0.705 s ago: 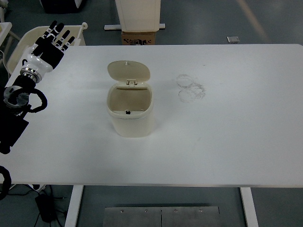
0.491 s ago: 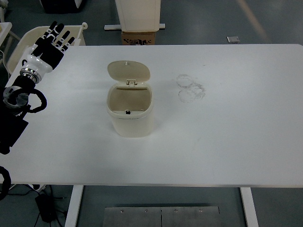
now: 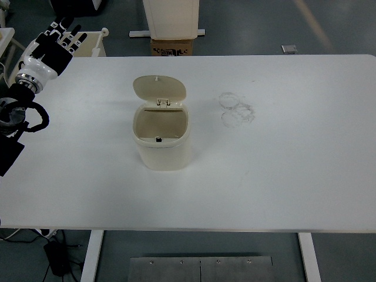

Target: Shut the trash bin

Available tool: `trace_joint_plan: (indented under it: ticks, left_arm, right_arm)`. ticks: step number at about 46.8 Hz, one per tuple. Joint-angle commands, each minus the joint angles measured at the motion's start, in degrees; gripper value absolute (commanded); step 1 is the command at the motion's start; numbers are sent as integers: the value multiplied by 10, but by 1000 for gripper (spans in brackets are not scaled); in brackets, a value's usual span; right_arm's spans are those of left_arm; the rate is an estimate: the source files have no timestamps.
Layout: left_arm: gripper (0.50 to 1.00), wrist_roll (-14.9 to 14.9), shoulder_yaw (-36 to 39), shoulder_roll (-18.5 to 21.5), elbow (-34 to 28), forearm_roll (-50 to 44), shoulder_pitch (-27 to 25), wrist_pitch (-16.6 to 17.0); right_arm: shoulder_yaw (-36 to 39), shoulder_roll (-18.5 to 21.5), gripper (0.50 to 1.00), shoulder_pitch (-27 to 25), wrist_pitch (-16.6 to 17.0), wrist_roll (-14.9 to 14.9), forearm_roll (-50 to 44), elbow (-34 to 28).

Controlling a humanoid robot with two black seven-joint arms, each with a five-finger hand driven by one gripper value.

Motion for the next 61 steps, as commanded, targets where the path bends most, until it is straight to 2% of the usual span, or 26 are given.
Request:
trace_joint_plan:
  ticks: [1, 7, 12, 20, 25, 34, 42, 52, 61]
  left_arm:
    - [1000, 0, 5, 5, -20, 0, 2, 1]
    - [1000, 0, 22, 19, -38, 0, 2, 14]
    - [1000, 0, 36, 34, -79, 0, 2, 30]
    - [1000, 0, 97, 81, -173, -4, 1, 87]
    - [1000, 0, 118, 110, -211, -4, -8, 91]
    - [1000, 0, 158, 152, -228, -2, -43, 91]
    - [1000, 0, 212, 202, -283, -1, -75, 91]
    - [1000, 0, 340, 264, -361, -1, -182, 96]
    - [1000, 1, 442, 282, -366, 5, -269, 90]
  right_arm:
    - [0, 0, 993, 0, 0, 0, 0, 0]
    - [0, 0, 993, 0, 0, 0, 0, 0]
    - [0, 0, 993, 0, 0, 0, 0, 0]
    - [0, 0, 993, 0, 0, 0, 0, 0]
    - [0, 0, 993, 0, 0, 0, 0, 0]
    - [0, 0, 993, 0, 0, 0, 0, 0]
    - [0, 0, 993, 0, 0, 0, 0, 0]
    - [0, 0, 993, 0, -1, 0, 0, 0]
    - [0, 0, 993, 0, 0, 0, 0, 0]
